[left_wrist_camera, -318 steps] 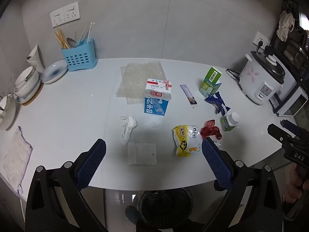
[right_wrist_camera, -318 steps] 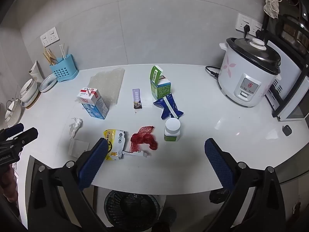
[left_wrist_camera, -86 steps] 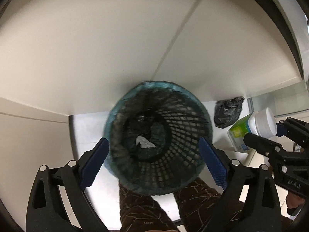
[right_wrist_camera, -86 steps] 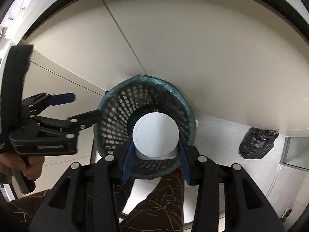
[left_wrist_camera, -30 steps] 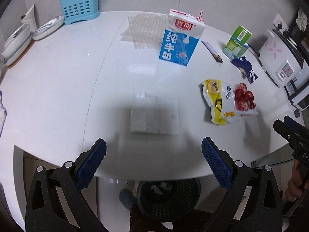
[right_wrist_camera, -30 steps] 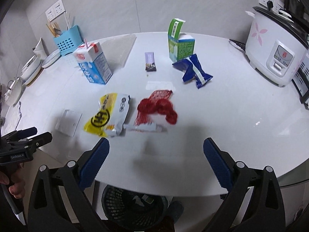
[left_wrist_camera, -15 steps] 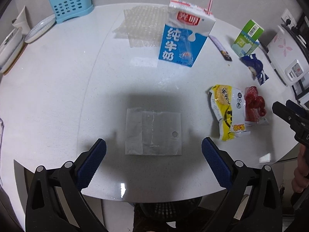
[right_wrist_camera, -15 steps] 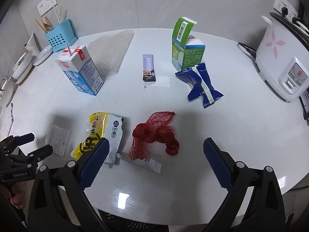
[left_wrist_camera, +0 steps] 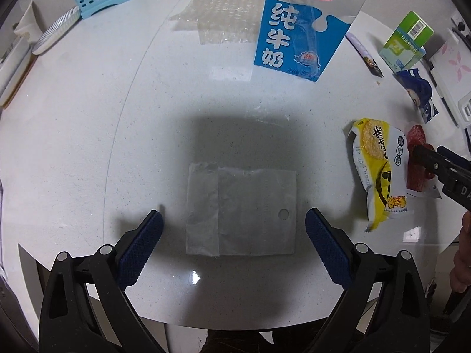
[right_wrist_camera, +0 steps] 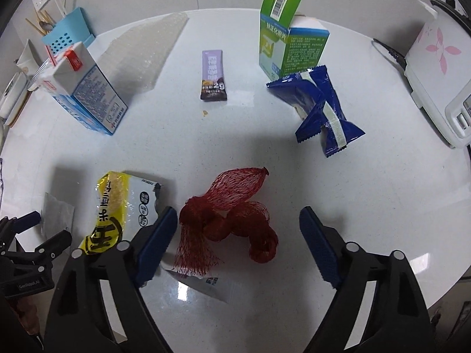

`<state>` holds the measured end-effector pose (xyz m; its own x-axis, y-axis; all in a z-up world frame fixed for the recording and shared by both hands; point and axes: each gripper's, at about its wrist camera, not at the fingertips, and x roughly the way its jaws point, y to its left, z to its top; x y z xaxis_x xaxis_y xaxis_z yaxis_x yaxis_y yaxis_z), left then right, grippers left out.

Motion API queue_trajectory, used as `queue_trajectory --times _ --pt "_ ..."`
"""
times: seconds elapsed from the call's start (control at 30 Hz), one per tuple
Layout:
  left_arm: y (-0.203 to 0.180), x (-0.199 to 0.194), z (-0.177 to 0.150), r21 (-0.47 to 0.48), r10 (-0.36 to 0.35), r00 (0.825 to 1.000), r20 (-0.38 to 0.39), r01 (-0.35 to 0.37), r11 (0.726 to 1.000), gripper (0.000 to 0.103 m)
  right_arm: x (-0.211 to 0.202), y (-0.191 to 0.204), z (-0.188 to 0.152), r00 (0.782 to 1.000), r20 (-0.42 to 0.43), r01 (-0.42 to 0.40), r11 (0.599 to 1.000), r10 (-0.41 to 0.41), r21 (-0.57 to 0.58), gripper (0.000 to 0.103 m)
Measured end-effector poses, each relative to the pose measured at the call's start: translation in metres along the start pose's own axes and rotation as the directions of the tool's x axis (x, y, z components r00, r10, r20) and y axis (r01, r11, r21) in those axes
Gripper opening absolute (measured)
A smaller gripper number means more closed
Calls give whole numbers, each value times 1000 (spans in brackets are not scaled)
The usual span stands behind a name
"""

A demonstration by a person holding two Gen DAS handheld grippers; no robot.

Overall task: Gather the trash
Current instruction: 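Grasp the clear plastic bag with the left tool while the right tool grasps the red mesh bag, then carry the plastic bag and red mesh bag down over the wastebasket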

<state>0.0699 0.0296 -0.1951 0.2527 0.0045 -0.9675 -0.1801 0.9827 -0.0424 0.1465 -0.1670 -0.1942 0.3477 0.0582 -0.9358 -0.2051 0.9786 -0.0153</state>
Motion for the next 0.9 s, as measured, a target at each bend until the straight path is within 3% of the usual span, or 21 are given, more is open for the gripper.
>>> queue_trajectory --times 0.13,0.2,0.37,0.47,0.57,0.9 --pt "-2 1 5 4 48 999 -15 -48 999 83 6 1 0 1000 -15 -7 1000 7 4 68" --pt "-2 -1 6 -2 53 998 -21 -53 999 75 8 1 1 1000 -24 -11 1000 11 5 56" --pt "-1 -6 6 -8 49 998 -32 -49 999 41 11 3 2 999 -35 -10 1000 10 2 39" --pt "-3 -10 5 -8 44 999 -27 -44 999 27 11 5 3 999 -37 -14 1000 14 -4 31" --pt "0 -14 3 -15 22 1000 -20 -22 1000 22 9 7 4 1000 -29 -6 1000 5 -14 26" --pt "10 -36 -2 -14 -48 997 64 49 999 20 -16 0 1 999 45 12 1000 -11 -9 25"
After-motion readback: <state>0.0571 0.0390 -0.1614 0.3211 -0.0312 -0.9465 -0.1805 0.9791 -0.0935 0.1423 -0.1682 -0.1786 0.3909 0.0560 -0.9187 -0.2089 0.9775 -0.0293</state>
